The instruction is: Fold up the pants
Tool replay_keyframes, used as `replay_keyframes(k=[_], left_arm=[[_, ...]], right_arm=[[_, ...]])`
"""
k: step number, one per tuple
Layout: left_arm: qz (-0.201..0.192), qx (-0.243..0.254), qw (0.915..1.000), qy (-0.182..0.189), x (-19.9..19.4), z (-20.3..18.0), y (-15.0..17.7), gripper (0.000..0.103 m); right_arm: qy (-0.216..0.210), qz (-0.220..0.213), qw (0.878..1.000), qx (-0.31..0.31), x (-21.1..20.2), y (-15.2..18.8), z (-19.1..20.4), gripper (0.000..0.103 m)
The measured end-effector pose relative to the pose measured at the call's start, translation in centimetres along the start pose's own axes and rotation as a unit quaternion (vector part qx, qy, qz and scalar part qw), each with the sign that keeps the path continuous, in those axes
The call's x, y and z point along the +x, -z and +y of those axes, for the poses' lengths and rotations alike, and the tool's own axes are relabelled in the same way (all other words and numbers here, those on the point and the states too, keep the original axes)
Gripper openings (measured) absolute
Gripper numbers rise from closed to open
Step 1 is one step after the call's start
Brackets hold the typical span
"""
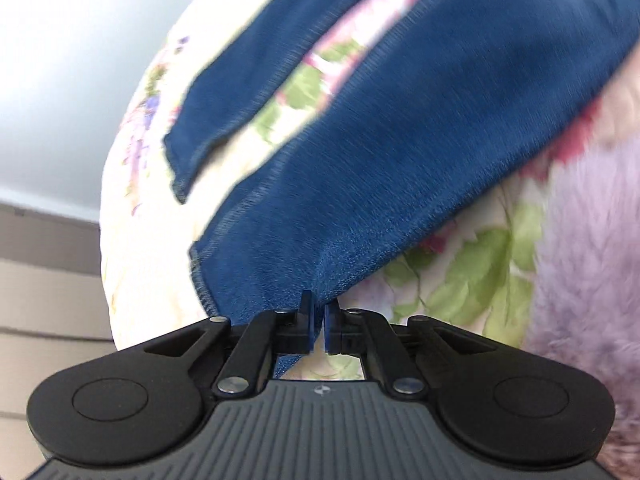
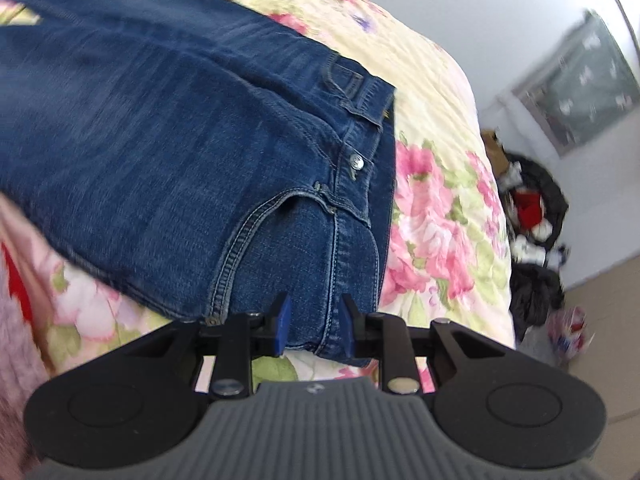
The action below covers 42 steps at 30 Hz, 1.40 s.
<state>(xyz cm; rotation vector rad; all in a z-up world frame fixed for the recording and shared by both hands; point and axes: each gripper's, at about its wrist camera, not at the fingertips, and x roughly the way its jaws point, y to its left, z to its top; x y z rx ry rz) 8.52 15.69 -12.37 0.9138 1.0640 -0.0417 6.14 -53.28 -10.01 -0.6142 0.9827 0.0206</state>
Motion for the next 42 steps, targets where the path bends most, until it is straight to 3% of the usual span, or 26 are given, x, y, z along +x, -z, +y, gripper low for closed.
replay_keyframes(k=[8,12,19,23,26,28,30,33,37,40,42], left_arm=[[-0.004,-0.07,0.9973,-0.021,-2.0,1.7,-1.9,0.004],[0.005,-0.094,0.9951,-0.029,-2.2,2.3,-2.5,0.004],[0.014,-0.124,0.9914,-0.039,-2.9,2.6,-2.7,0.004],[0.019,-0.13,0.9905,-0.042,-2.9,2.4,-2.8,0.004],[0.024,-0.137,0.9894,-0.042,-2.7,2.4,-2.9,0.004],[0.025,-0.142,0.9886,-0.042,-2.6,2.5,-3.0,0.004],[0.024,-0.147,0.9879,-0.042,-2.7,2.6,-3.0,0.004],[0.021,-0.157,0.9865,-0.041,-2.9,2.7,-2.8,0.004],[0.021,-0.168,0.9849,-0.038,-2.8,2.9,-2.9,0.004],[0.023,-0.166,0.985,-0.041,-2.6,2.7,-3.0,0.004],[0.023,-0.17,0.9843,-0.04,-2.6,2.7,-2.9,0.004]], right_arm=[[0.013,-0.019,0.992,-0.127,-0.2,1.3,1.7,0.021],[0.014,-0.028,0.982,-0.184,0.2,1.9,3.2,0.027],[0.04,-0.051,0.964,-0.259,2.0,3.1,5.0,0.031],[0.067,-0.061,0.945,-0.314,2.9,3.8,5.7,0.03],[0.085,-0.071,0.941,-0.32,3.4,3.9,5.7,0.028],[0.096,-0.075,0.94,-0.32,3.6,3.9,5.7,0.021],[0.106,-0.077,0.938,-0.321,3.8,4.0,5.8,0.0],[0.138,-0.104,0.939,-0.299,2.9,4.0,5.4,0.0],[0.16,-0.125,0.953,-0.222,1.0,2.6,3.2,0.0],[0.113,-0.118,0.966,-0.2,-0.1,2.0,2.2,0.0],[0.096,-0.116,0.962,-0.229,-0.2,2.4,2.9,0.0]])
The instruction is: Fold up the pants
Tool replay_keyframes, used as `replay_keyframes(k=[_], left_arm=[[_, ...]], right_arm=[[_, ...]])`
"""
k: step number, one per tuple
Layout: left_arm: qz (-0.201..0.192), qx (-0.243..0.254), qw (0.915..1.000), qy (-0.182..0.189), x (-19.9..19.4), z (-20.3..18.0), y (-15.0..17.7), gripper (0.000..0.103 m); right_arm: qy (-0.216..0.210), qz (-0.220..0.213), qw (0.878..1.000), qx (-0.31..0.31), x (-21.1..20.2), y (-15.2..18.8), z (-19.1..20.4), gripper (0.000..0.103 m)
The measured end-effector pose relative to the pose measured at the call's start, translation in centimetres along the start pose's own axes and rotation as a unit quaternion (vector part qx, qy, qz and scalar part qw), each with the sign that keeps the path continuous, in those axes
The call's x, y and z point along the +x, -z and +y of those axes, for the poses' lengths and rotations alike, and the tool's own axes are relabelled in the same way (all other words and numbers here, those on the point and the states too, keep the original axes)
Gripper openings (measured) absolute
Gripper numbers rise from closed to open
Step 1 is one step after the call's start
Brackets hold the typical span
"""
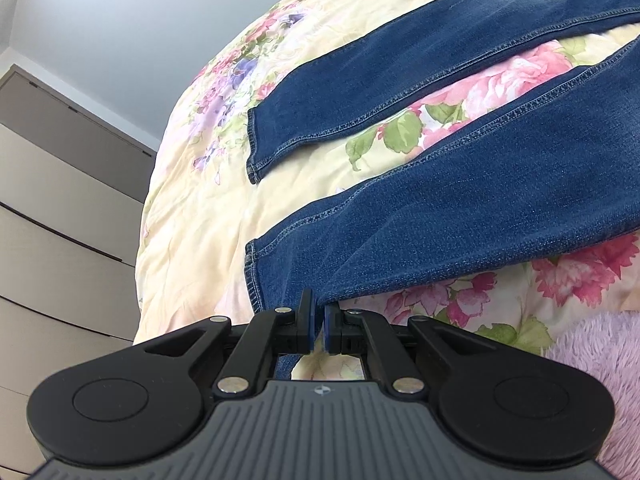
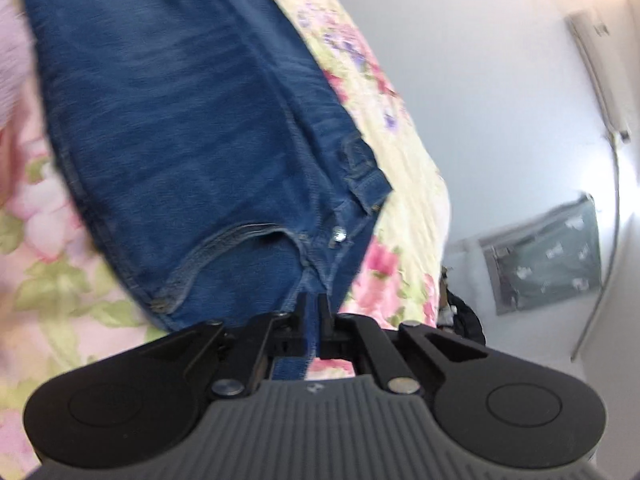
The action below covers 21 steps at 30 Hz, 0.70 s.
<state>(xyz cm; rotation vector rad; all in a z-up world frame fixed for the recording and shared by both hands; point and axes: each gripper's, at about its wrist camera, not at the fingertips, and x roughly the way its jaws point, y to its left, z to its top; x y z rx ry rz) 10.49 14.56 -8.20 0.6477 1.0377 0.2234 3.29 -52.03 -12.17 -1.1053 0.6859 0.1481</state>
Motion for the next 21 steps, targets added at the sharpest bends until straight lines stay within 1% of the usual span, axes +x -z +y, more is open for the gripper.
replay_keyframes(k=[1,2,3,4,7,9,12,14,21], left_arm=[[-0.001,0.0,1.0,0.0,0.0,0.0,0.0,0.004],[-0.002,0.001,1.0,-0.001,-0.1,0.0,0.1,0.004],[-0.003,0.001,1.0,-0.002,-0.2,0.0,0.1,0.004],[-0.003,0.0,1.0,-0.002,-0.2,0.0,0.2,0.004],[-0.002,0.001,1.0,-0.001,-0.1,-0.1,0.2,0.004],[0.001,0.002,1.0,-0.001,0.0,-0.1,0.1,0.004],[0.003,0.003,1.0,-0.003,-0.1,-0.2,0.1,0.004],[0.005,0.004,1.0,-0.003,0.0,-0.3,0.2,0.004],[0.013,0.003,0.9999,-0.003,0.2,-0.4,0.3,0.004]], right_arm=[[-0.012,-0.001,1.0,-0.014,0.1,0.1,0.6,0.0],[-0.021,0.0,0.999,-0.026,-0.2,0.1,1.2,0.008],[-0.029,-0.002,0.999,-0.03,-0.4,0.1,1.7,0.022],[-0.035,-0.003,0.999,-0.033,-0.4,0.2,2.1,0.025],[-0.047,-0.001,0.997,-0.056,-0.5,0.4,3.5,0.026],[-0.044,-0.002,0.996,-0.073,-0.5,0.6,4.3,0.026],[-0.049,-0.002,0.995,-0.082,-0.8,0.8,4.4,0.026],[-0.049,-0.006,0.994,-0.099,-0.8,1.2,4.6,0.026],[-0.044,-0.018,0.993,-0.111,-1.8,2.0,5.3,0.025]])
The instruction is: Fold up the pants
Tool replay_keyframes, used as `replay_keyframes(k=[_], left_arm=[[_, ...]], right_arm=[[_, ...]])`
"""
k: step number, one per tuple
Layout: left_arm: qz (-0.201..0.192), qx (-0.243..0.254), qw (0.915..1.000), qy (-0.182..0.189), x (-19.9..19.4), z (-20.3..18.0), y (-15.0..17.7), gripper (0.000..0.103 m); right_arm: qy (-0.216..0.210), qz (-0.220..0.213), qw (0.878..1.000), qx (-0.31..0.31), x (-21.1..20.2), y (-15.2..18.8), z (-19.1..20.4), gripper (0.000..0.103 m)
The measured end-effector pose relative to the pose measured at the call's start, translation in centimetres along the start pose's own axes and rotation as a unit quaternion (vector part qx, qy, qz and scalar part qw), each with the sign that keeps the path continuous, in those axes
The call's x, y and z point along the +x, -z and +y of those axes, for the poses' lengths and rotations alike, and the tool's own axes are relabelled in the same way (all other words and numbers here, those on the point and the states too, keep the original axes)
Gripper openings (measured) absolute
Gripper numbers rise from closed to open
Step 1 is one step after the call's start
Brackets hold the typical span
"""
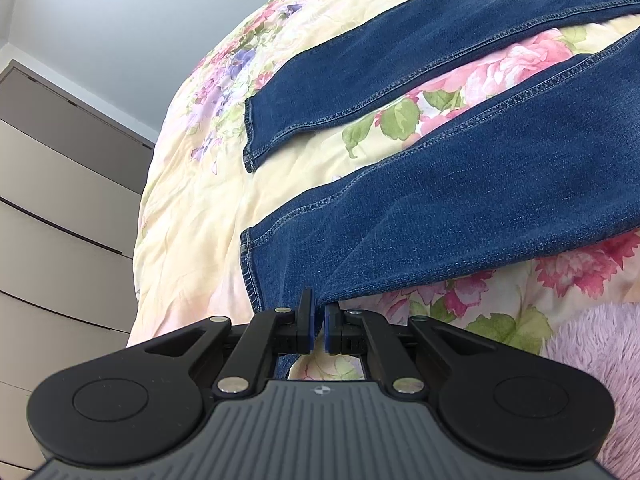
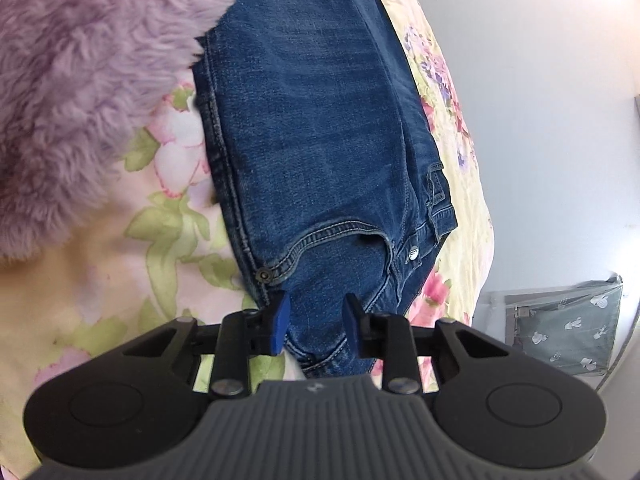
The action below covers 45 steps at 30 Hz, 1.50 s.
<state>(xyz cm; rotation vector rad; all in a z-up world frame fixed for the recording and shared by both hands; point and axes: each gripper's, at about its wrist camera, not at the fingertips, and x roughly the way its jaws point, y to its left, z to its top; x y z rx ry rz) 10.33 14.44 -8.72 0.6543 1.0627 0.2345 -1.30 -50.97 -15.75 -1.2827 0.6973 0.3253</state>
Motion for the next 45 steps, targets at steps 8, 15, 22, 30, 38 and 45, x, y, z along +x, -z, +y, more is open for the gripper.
replay_keyframes(k=[8,15,22,30,38,45], left_arm=[[0.004,-0.003,1.0,0.002,0.2,-0.1,0.2,0.004],[0.001,-0.018,0.9998,0.003,0.1,-0.1,0.4,0.004],[-0.01,-0.045,0.9989,0.007,-0.2,0.5,0.5,0.004],[-0.035,-0.086,0.9956,-0.008,-1.2,3.0,-1.1,0.004],[-0.037,-0.107,0.9929,-0.037,0.1,5.5,-7.4,0.003],[-0.024,-0.089,0.9939,-0.061,4.6,6.3,-15.4,0.003]], right_arm=[[-0.009,-0.012,0.999,-0.044,-0.1,-0.2,2.0,0.029],[0.007,0.003,0.999,-0.05,2.1,-1.3,2.4,0.014],[0.05,-0.014,0.998,0.024,-0.4,-2.0,-0.9,0.009],[0.091,-0.029,0.984,0.152,-1.4,-4.2,-7.9,0.008],[0.103,-0.022,0.966,0.235,1.7,-7.3,-15.1,0.008],[0.102,0.003,0.954,0.283,9.0,-11.2,-21.9,0.008]])
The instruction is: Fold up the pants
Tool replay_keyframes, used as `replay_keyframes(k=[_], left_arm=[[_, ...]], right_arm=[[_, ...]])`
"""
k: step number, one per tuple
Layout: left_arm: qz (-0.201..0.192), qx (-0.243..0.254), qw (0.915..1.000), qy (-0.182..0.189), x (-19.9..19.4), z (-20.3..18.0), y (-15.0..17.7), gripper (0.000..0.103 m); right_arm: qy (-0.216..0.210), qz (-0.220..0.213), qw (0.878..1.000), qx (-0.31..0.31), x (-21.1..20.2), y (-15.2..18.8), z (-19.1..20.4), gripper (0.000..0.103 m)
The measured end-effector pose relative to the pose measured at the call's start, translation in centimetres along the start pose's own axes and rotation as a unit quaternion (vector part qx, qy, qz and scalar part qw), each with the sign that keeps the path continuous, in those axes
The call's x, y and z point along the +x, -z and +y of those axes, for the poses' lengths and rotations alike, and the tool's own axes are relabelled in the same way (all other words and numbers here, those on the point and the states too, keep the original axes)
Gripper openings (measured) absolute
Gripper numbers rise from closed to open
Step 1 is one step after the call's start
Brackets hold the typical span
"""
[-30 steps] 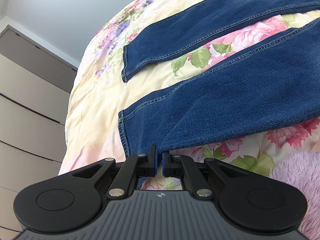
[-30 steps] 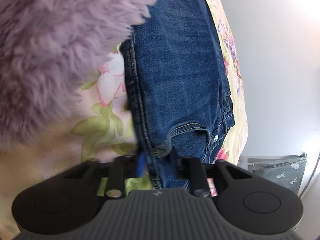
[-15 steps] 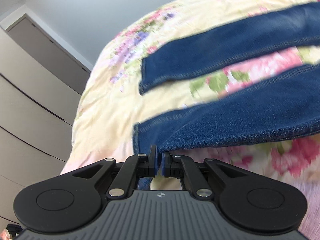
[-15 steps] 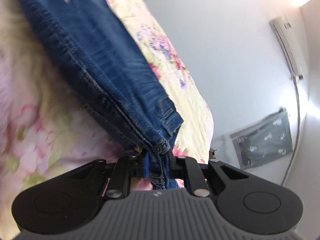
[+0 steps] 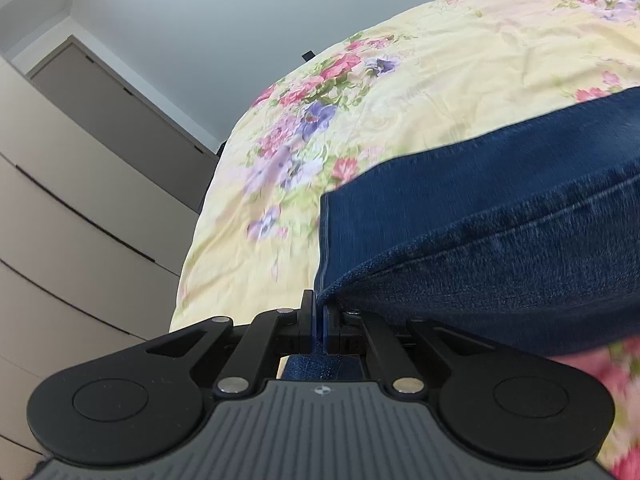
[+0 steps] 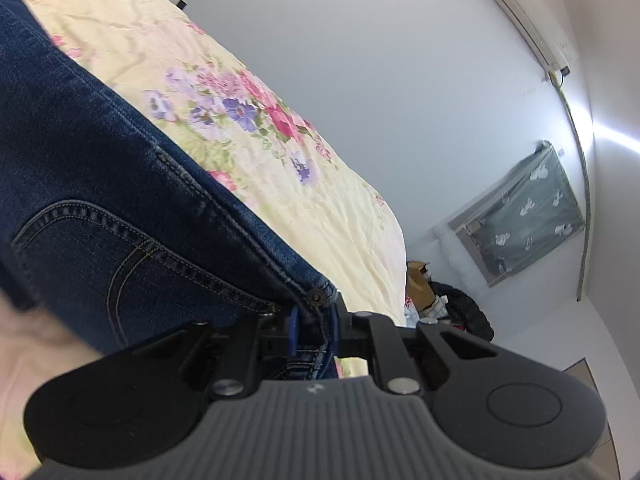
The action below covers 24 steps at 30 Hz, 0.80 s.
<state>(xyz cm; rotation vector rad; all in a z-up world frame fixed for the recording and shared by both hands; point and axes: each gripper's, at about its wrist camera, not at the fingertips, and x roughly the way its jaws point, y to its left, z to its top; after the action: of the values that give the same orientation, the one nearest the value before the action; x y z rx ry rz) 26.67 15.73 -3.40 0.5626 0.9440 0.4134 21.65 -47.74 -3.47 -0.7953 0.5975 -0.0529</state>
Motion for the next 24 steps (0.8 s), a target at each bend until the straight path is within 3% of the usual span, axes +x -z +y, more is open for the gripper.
replay_keyframes(k=[8,14,21,24], left_arm=[[0.02,0.043,0.9988,-0.013,9.3,-4.6,-7.5,0.003],[0.046,0.084,0.9954,-0.012,15.2,-8.4,-9.3,0.003],[0.042,0.108,0.9932,0.01,17.4,-9.6,-8.4,0.004],[0.036,0.096,0.9945,0.022,17.5,-8.5,-8.6,0.019]], right_arm=[[-0.001,0.062,0.998,-0.018,13.5,-5.8,2.4,0.008],[-0.024,0.118,0.992,-0.045,22.0,-6.7,5.5,0.009],[-0.036,0.137,0.989,-0.045,24.7,-5.8,6.7,0.009],[-0.032,0.137,0.989,-0.045,24.9,-5.7,7.0,0.01]])
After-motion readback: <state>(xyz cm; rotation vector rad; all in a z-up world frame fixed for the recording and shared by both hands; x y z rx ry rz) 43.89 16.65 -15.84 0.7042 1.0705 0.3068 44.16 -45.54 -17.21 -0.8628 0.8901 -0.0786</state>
